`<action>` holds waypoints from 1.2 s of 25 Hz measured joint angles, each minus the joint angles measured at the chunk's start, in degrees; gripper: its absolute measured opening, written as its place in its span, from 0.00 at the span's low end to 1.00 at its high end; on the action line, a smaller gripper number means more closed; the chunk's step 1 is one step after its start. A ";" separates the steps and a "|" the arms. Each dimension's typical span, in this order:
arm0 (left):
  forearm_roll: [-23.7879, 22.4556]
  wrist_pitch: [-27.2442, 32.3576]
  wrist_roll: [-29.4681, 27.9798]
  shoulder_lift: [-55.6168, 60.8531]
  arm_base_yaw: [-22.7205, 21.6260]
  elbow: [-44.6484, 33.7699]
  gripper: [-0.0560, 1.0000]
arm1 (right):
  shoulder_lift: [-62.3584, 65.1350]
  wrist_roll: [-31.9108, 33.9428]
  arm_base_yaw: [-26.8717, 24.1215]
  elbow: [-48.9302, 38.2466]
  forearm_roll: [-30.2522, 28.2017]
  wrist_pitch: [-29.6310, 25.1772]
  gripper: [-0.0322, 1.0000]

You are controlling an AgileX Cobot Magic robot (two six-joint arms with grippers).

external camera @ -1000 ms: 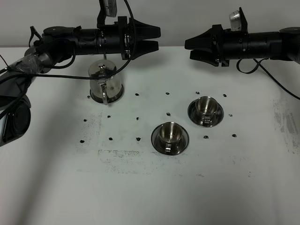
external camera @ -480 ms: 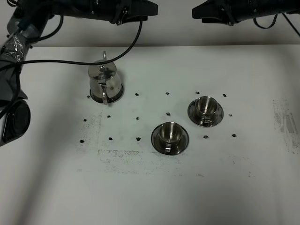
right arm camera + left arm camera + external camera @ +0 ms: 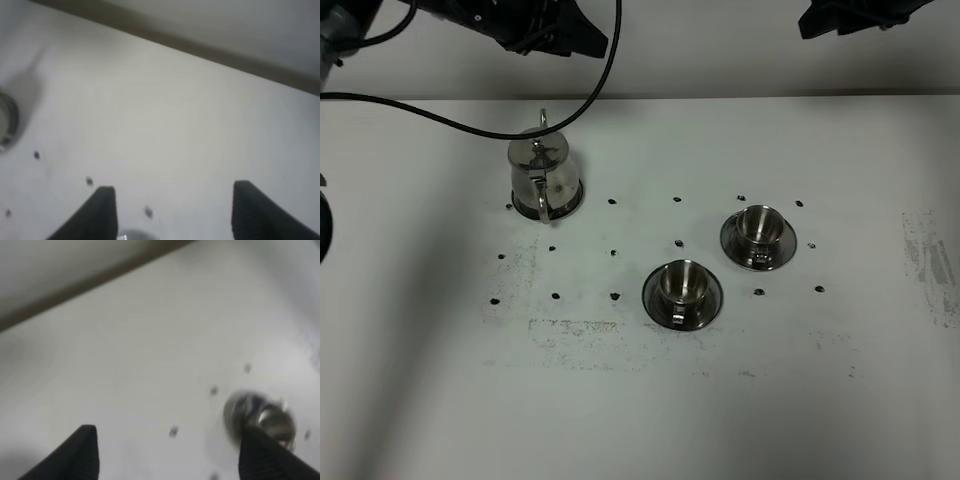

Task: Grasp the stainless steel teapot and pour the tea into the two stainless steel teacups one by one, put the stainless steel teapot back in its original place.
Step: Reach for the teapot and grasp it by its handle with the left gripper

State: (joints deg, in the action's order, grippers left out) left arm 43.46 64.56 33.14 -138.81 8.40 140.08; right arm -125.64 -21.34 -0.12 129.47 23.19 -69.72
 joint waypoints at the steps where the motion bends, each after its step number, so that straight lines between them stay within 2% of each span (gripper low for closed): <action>1: -3.80 0.41 0.87 2.16 0.37 -2.47 0.60 | 3.10 0.79 1.21 -2.08 -2.50 0.00 0.51; 3: -11.74 -0.54 0.76 5.70 1.27 -6.54 0.58 | 8.55 2.71 3.42 -7.37 -8.05 0.05 0.50; 4: -13.70 -1.60 0.56 7.42 1.65 -8.59 0.57 | 11.40 3.56 4.56 -10.14 -10.13 0.32 0.50; 7: -16.29 -4.17 0.54 11.77 2.07 -13.60 0.54 | 19.52 5.66 6.28 -18.41 -15.59 1.76 0.48; 11: -18.21 -6.28 0.60 16.58 2.44 -19.99 0.52 | 31.39 7.19 6.34 -31.32 -18.12 5.14 0.47; 17: -26.78 -12.18 -0.95 21.54 5.92 -32.02 0.52 | 50.61 8.73 6.34 -48.52 -19.54 9.51 0.47; 22: -34.63 -18.18 -5.67 23.90 9.71 -39.24 0.52 | 66.81 10.09 6.34 -58.51 -20.50 10.71 0.46; 25: -39.36 -18.40 -10.03 23.90 11.05 -40.48 0.52 | 76.42 13.04 6.34 -63.04 -23.19 11.16 0.46; 30: -50.34 -16.48 -19.46 23.90 12.69 -40.59 0.52 | 90.52 16.03 6.34 -69.52 -25.05 11.11 0.45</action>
State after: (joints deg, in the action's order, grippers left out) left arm -6.88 48.08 13.67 -114.90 21.09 99.50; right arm -35.12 -5.32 6.22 59.95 -1.86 -58.61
